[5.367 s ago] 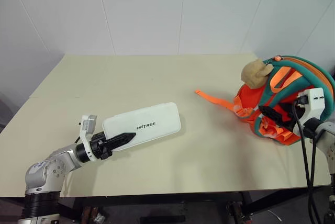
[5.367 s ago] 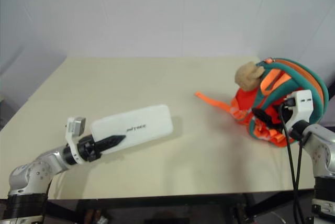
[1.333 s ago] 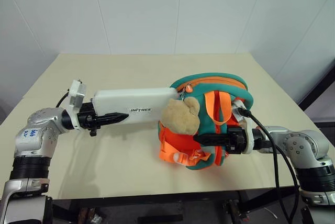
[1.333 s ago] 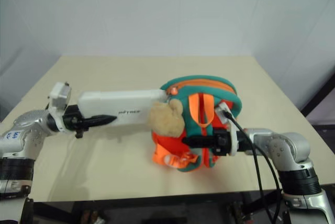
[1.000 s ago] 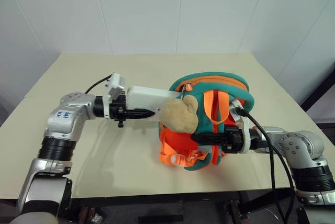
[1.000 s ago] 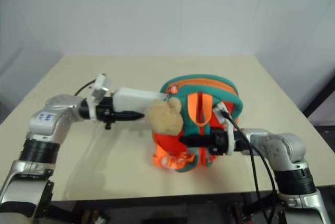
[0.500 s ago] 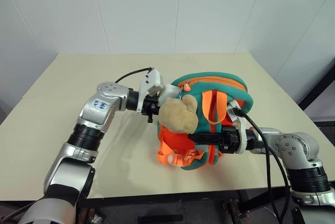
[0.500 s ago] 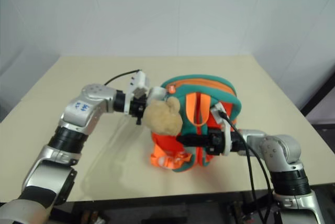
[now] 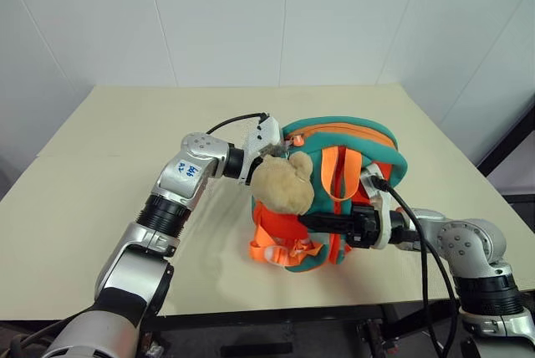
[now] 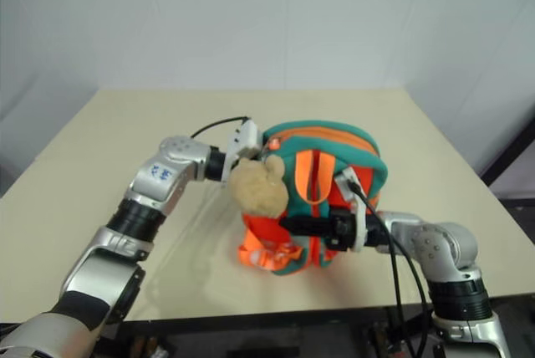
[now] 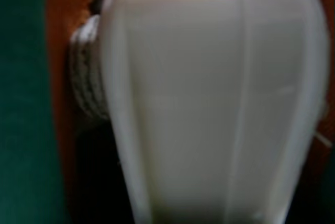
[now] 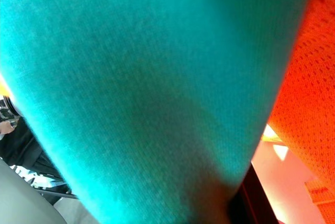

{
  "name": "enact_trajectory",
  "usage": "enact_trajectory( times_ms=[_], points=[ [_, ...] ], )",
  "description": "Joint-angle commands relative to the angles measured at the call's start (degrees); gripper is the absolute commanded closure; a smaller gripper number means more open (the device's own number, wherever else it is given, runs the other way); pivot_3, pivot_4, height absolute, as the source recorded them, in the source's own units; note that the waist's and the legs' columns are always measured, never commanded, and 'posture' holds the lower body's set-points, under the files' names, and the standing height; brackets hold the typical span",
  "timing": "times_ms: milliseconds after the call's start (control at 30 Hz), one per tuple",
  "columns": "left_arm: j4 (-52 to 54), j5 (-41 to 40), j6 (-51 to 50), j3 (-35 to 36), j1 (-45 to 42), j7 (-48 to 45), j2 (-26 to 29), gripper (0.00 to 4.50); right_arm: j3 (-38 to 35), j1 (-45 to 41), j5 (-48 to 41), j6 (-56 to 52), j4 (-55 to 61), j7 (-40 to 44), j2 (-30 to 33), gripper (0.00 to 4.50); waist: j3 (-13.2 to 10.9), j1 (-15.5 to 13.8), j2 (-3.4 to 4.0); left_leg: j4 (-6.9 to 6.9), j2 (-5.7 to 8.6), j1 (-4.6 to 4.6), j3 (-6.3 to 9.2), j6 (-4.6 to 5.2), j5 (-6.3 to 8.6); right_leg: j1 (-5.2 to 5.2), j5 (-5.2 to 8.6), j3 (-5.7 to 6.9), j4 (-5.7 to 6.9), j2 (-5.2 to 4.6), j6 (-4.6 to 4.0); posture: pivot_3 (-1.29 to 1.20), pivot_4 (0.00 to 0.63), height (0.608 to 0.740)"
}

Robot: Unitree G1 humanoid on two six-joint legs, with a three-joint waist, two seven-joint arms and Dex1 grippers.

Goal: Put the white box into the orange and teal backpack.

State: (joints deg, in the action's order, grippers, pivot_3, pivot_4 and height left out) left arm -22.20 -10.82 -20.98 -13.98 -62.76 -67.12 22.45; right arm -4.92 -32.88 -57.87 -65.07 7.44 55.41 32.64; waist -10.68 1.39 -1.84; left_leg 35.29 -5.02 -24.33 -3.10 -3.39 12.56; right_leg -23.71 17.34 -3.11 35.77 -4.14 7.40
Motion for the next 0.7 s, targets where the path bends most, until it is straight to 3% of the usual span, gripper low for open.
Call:
enact_trajectory(
  times_ms=[33, 233, 433, 700],
  points=[
    [2.34, -1.99, 0.37, 1.49, -1.29, -2.6, 0.05, 1.84, -0.75, 0.39, -1.45, 0.22, 2.19, -0.58, -0.61, 4.44, 0.0, 0.04, 0.01, 0.0, 0.0, 0.0, 0.0, 0.0, 0.0, 0.0, 0.0, 0.0, 0.01, 0.0, 0.0, 0.0, 0.15, 0.74],
    [6.28, -6.03, -3.87, 4.43, -0.51, -7.4, 4.2, 0.08, -0.56, 0.46, -1.19, 0.42, 2.1, -0.67, -0.87, 4.44, -0.02, 0.23, 0.02, -0.02, 0.0, 0.0, 0.0, 0.0, 0.0, -0.04, 0.01, -0.02, 0.04, 0.02, 0.01, 0.0, 0.15, 0.74],
    [7.99, -8.68, -5.73, 6.21, 0.79, -13.05, 10.75, 0.04, -0.18, 0.19, -0.61, 0.82, 1.46, -0.33, -1.24, 4.44, -0.02, 0.21, 0.04, -0.03, -0.01, 0.0, 0.0, 0.0, 0.0, -0.07, 0.04, -0.04, 0.11, 0.04, 0.05, 0.0, 0.15, 0.74],
    [6.33, -12.8, -15.8, 8.57, 0.99, -20.23, 20.6, 0.04, 0.38, -0.46, 0.19, 1.29, 0.61, -0.15, -1.91, 4.44, -0.02, 0.19, 0.04, 0.01, -0.01, 0.0, 0.0, 0.0, 0.0, -0.06, 0.04, -0.05, 0.14, 0.03, 0.05, 0.0, 0.15, 0.74]
  ],
)
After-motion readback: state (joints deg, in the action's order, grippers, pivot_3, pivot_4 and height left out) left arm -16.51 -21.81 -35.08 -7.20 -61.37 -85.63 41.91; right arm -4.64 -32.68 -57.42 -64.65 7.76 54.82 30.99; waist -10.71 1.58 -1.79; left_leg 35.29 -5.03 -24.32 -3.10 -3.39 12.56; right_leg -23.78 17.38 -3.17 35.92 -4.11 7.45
